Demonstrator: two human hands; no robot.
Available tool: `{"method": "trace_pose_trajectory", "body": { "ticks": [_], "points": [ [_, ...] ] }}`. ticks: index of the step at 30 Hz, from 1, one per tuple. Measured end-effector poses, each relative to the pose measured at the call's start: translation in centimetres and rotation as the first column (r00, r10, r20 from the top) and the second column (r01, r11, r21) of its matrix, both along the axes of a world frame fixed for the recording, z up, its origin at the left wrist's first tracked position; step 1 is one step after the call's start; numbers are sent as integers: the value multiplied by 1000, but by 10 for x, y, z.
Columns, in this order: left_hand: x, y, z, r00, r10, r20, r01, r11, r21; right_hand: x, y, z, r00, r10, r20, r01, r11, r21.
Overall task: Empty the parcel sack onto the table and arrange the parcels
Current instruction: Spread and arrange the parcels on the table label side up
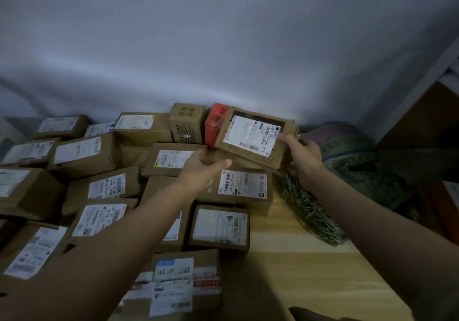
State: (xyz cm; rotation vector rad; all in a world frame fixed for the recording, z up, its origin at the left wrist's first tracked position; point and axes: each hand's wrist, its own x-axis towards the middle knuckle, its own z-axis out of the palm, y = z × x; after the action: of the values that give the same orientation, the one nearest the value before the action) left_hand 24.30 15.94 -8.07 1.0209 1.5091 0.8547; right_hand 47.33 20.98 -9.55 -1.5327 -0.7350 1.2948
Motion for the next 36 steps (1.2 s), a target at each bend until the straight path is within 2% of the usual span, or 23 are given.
{"method": "trace_pose_trajectory", "body": {
  "ticks": [5,10,12,15,18,20,21,22,23,25,29,36],
  "points": [
    [-12,8,-24,943,-91,-320,90,996,-16,18,23,-10,992,-85,96,91,994,-53],
    [-13,17,-42,834,-187,-519,166,982,-88,7,52,-21,986,43,162,-24,993,-113],
    [-14,23,-50,813,-205,-545,170,979,-114,2,66,-26,970,122,212,-86,982,-170],
    [-14,28,-59,838,-218,-501,170,975,-140,-2,83,-35,925,262,273,-184,942,-280],
    [-18,37,-60,723,-236,-649,140,970,-197,-1,96,-42,817,446,366,-301,871,-388],
    [-20,45,-59,654,-237,-718,107,969,-222,-3,108,-47,609,574,548,-386,817,-428],
    [-20,49,-59,630,-225,-743,97,972,-212,-5,115,-51,483,574,661,-399,816,-418],
    [-18,53,-61,612,-210,-763,102,977,-187,-9,122,-55,393,522,757,-400,838,-371],
    [-16,57,-63,598,-199,-776,127,980,-154,-15,127,-58,349,446,824,-406,865,-296],
    [-10,63,-70,586,-200,-785,208,974,-92,-31,134,-60,340,331,880,-464,873,-149],
    [4,68,-78,601,-259,-756,293,952,-92,-64,151,-64,326,292,899,-631,776,-23],
    [-1,66,-93,661,-360,-658,252,933,-257,-97,196,-83,246,391,887,-698,707,-118]
  ]
}}
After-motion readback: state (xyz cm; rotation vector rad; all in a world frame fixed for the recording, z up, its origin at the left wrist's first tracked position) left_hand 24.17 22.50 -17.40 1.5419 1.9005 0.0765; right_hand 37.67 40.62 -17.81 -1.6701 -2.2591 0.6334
